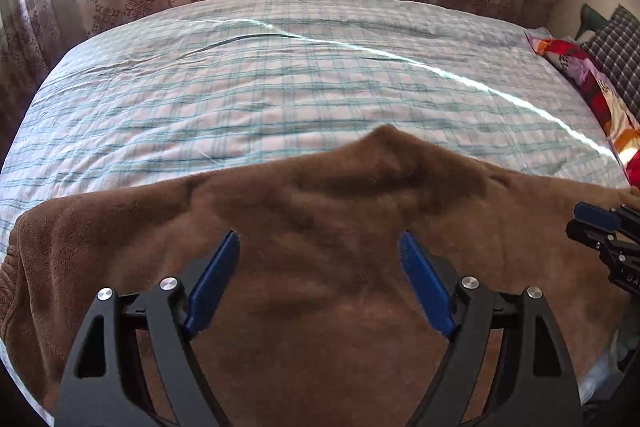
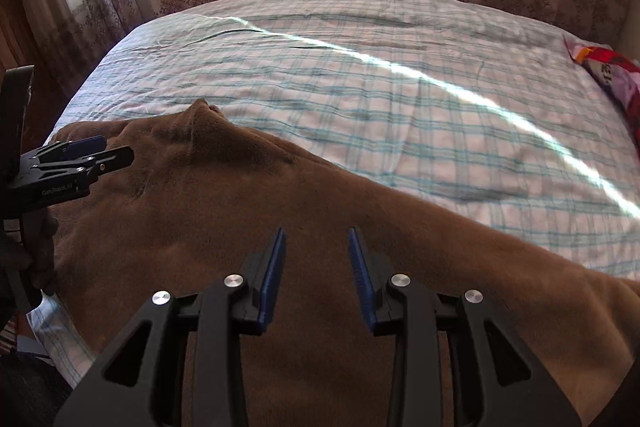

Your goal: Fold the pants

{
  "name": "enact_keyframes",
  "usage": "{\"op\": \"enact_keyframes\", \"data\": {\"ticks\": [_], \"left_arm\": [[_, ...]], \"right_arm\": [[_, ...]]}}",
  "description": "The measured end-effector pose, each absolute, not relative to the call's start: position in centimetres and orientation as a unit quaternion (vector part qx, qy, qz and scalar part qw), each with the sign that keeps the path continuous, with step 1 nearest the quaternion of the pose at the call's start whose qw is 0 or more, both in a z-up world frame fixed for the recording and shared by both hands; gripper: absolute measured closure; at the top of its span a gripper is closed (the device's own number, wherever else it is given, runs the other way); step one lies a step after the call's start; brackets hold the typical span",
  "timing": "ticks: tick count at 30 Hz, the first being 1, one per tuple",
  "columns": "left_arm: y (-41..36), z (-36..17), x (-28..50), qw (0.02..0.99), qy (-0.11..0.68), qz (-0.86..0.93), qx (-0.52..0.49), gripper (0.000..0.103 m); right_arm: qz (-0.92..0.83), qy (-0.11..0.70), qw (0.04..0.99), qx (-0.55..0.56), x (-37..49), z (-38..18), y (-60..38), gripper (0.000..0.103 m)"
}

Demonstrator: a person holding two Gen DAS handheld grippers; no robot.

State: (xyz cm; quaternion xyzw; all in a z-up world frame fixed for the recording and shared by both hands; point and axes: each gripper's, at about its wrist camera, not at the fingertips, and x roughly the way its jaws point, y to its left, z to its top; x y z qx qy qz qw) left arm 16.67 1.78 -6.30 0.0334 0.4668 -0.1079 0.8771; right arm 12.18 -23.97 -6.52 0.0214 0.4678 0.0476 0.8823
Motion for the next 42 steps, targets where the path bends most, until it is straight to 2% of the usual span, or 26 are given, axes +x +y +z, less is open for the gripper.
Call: {"op": "enact_keyframes", "data": {"ticks": [1,5,10,14,19,24,27,32,35,36,37,42], "left_arm": [[0.8,-6.3,15.8,0.875,0.469,-0.118,0.039,0.019],[-2.7,-7.5,12.7,0.865,0.469,-0.156,0.081,0.012],[-4.4,-10.5,11.7,0.852,0.487,-0.157,0.114,0.011],[-4.4,-9.6,12.0,0.850,0.493,-0.147,0.114,0.011],[-5.9,-7.3,11.3,0.857,0.478,-0.157,0.112,0.011],[-10.1,-6.0,10.2,0.854,0.460,-0.200,0.142,0.011],[-12.6,-6.1,9.7,0.848,0.455,-0.223,0.156,0.011],[-15.8,-6.5,9.2,0.840,0.452,-0.244,0.178,0.011],[-16.8,-7.3,9.4,0.833,0.460,-0.243,0.186,0.011],[-17.0,-7.6,9.5,0.831,0.465,-0.242,0.188,0.011],[-17.2,-7.9,9.7,0.828,0.470,-0.240,0.188,0.011],[-17.4,-8.8,10.1,0.823,0.482,-0.236,0.188,0.011]], "right_arm": [[0.034,0.463,0.886,0.023,11.1,-6.6,-24.6,0.053],[-0.009,0.472,0.881,0.022,7.5,-7.8,-27.0,0.053],[-0.009,0.480,0.874,0.073,5.7,-9.7,-29.6,0.053],[-0.025,0.438,0.890,0.121,4.3,-6.8,-32.4,0.053],[-0.126,0.380,0.898,0.183,0.5,-2.9,-40.9,0.053],[-0.253,0.351,0.890,0.142,-0.8,-0.6,-48.9,0.053],[-0.266,0.363,0.883,0.135,-0.1,-1.0,-52.7,0.053],[-0.204,0.425,0.862,0.185,2.2,-4.4,-55.7,0.054],[-0.180,0.450,0.852,0.197,2.6,-6.0,-55.6,0.066],[-0.178,0.449,0.855,0.186,2.5,-5.9,-55.3,0.075],[-0.186,0.444,0.860,0.172,2.4,-5.7,-55.0,0.079],[-0.237,0.356,0.898,0.108,1.4,-1.9,-53.7,0.082]]}}
